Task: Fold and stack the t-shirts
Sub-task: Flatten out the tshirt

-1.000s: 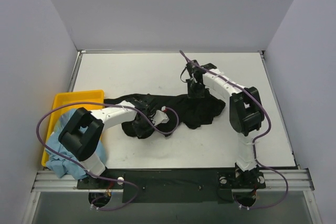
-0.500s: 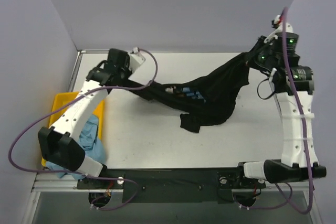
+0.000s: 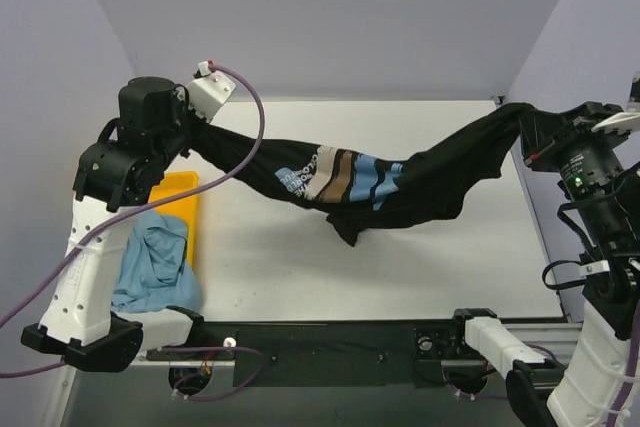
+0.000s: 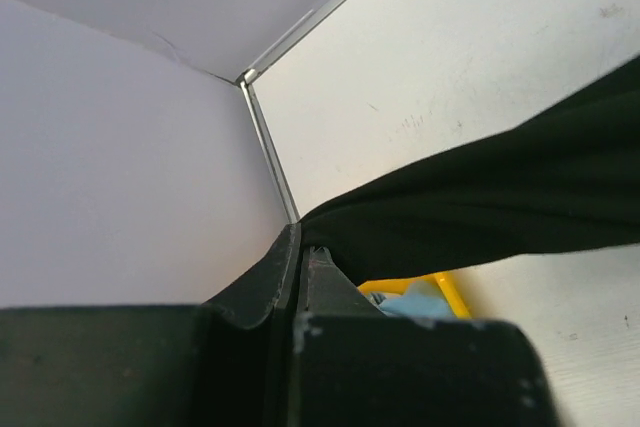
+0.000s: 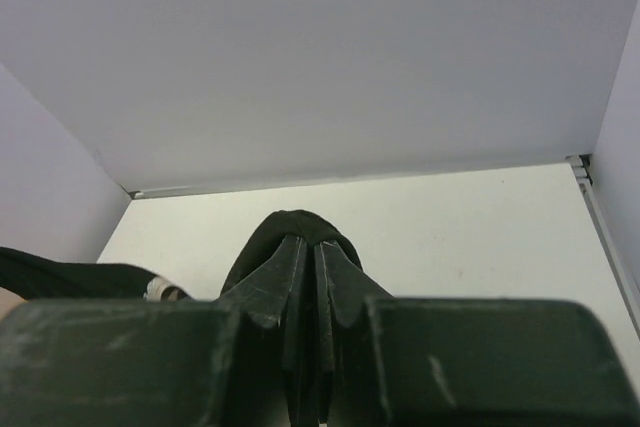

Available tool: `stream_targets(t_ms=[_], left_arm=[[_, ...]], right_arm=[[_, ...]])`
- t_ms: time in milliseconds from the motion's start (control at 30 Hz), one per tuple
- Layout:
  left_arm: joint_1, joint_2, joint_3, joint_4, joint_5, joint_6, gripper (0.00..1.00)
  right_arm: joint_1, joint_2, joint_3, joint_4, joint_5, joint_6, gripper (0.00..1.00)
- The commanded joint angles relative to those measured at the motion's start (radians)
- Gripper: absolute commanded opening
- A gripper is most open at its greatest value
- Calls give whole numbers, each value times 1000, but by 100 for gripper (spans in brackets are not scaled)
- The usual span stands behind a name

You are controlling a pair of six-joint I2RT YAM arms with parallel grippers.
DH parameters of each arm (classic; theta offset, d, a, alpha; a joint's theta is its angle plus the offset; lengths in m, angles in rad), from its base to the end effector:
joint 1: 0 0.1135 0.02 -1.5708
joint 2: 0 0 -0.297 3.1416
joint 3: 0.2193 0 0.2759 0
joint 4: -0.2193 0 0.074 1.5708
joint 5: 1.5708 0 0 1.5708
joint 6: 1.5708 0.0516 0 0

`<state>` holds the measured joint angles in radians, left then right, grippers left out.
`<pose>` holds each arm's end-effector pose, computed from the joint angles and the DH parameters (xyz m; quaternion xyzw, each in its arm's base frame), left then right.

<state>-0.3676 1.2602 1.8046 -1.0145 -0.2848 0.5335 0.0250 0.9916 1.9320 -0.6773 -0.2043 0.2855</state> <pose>0.2279 -0.0722 0.5311 0.3006 0.7918 0.1634 0.5059 0.0876 0.0127 0.6474 -0.0017 0.6105 0.1834 0.7705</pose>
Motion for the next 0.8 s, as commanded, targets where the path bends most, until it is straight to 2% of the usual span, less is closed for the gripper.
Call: stream_targets(t_ms=[0,233,367,567,600,633,667,700,733,767], left_arm=[[2,-54,69,-65,7,13,0],[-1,-65,-143,-29,154,-13,0],[-4,-15,-185,19,196,-21,0],[-10,80,-249,80,312,-40,0],[-11,96,-281,88,325,-41,0],[-13,102,-298,99,357,-41,0],[-16,116,-341,117,364,-41,0],[-19,122,-359,123,378,-47,0],[-22,131,-399,137,384,-55,0],[-22,133,-422,145,404,-59,0]], right_arm=[[-7,5,47,50,-29,-41,0],[-7,226,78,116,-81,-74,0],[-7,435,97,191,-109,-52,0],[-5,792,255,182,-144,26,0],[-5,865,269,176,-142,35,5],[-4,896,291,148,-118,52,41],[0,957,298,125,-92,60,55],[4,988,312,55,-33,67,77],[7,1028,317,18,-9,69,86],[13,1041,308,-67,26,60,90]])
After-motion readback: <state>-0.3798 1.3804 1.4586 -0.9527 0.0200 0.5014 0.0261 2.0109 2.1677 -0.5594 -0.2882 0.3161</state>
